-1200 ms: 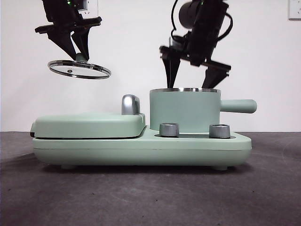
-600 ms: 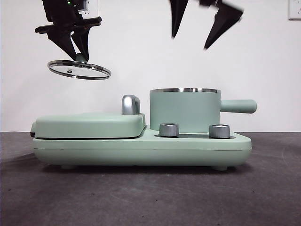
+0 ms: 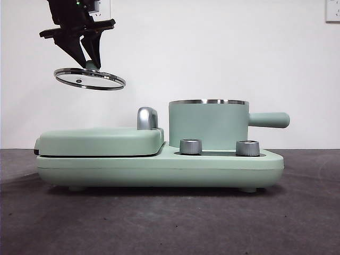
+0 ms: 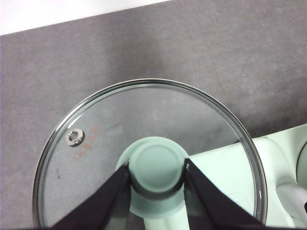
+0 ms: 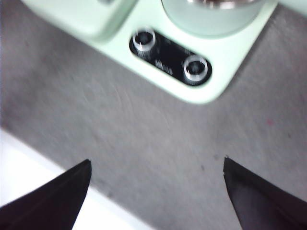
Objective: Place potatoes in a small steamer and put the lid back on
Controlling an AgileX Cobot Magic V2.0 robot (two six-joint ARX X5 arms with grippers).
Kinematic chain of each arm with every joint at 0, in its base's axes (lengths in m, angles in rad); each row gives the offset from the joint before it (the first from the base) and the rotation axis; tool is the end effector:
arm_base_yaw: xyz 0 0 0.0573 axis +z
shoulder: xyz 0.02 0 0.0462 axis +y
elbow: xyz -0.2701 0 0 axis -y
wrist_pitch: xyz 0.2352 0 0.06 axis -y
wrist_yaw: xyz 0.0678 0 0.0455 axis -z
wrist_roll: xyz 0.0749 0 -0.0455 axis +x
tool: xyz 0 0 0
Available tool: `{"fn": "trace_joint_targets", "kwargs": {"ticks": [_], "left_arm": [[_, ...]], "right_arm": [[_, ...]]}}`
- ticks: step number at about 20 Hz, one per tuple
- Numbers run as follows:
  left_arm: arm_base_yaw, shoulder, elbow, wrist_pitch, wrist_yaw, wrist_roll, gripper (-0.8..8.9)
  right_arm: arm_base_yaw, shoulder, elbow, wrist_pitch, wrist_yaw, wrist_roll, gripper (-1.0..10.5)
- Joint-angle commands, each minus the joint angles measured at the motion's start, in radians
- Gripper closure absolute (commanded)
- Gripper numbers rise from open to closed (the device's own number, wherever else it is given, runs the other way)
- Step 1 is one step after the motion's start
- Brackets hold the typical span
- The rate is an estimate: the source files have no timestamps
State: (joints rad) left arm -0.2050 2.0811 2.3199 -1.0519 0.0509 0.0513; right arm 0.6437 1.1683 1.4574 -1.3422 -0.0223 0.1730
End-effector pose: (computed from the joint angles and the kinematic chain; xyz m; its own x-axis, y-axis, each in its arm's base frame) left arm 0.4538 -0.0982 0.3495 0.6616 -0.1895 -0.7255 0.2737 0.9618 -0.0017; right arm 0.1535 0.1173 0.3526 0.3824 0.3148 -0.8687 -0.4801 0.8710 0.1043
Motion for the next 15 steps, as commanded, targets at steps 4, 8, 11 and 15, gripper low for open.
{"fn": "trace_joint_targets", "kwargs": {"ticks": [4, 8, 11, 15], "left_arm": [[-0.040, -0.005, 0.043, 0.019, 0.013, -0.022, 7.97], [-0.112, -0.005, 0.043, 0.021, 0.026, -0.027, 7.97], [-0.187, -0.003, 0.043, 0.027, 0.026, -0.027, 7.97], [-0.294, -0.001, 0.042, 0.032, 0.026, -0.026, 7.97]], "right_arm": [[0.075, -0.237, -0.212, 0.128, 0.050, 0.147, 5.1], [0.075, -0.325, -0.293, 0.145, 0.058, 0.168, 5.1], [0.075, -0.348, -0.323, 0.152, 0.068, 0.174, 5.1], [0.075, -0.347, -0.326, 0.158, 0.080, 0.180, 5.1]]}}
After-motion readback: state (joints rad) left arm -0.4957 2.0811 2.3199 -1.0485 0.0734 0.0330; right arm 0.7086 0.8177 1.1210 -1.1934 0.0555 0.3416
